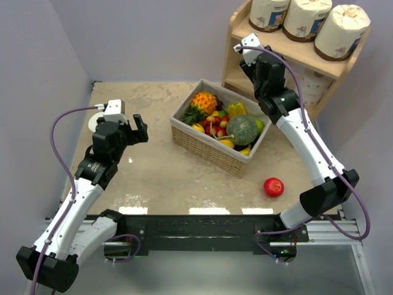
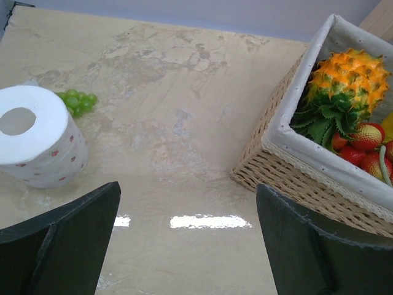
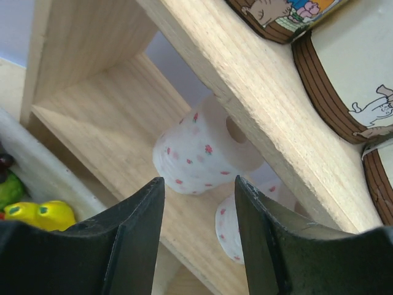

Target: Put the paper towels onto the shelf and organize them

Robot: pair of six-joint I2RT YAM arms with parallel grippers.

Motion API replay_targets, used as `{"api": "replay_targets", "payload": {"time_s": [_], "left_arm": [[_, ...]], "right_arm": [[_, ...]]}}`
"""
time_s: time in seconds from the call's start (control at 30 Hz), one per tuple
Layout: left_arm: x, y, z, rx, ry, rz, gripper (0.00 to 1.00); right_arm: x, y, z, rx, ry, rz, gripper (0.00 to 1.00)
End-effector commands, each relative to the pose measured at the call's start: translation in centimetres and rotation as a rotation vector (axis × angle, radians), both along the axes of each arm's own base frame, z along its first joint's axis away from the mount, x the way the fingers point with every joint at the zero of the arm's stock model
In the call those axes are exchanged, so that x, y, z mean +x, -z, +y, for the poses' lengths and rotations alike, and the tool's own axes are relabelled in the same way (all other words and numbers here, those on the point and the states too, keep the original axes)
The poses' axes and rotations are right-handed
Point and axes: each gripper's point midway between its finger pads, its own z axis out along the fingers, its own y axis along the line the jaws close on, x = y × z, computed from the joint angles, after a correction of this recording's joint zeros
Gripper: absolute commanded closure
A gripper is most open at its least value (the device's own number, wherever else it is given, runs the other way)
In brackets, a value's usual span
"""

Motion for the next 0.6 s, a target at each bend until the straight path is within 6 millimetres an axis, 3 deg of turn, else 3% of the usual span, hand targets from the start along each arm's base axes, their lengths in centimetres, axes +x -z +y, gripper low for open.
{"api": "replay_targets", "payload": {"time_s": [0.0,0.23,0.57], "left_arm": [[0.6,-0.1,0.2,-0.01,-0.025,-0.018,0.04],[0.5,-0.1,0.5,-0.002,-0.039,-0.022,0.03],[0.6,-0.1,0.4,-0.003,-0.033,-0.02,0.04]], "right_arm": [[0.1,0.1,0.3,0.021,-0.003,-0.061,0.47],[3.4,3.2,0.5,-0.131,0.048,-0.064,0.54],[7.9,4.1,0.4,-0.231,0.136,-0.131,0.56]]}}
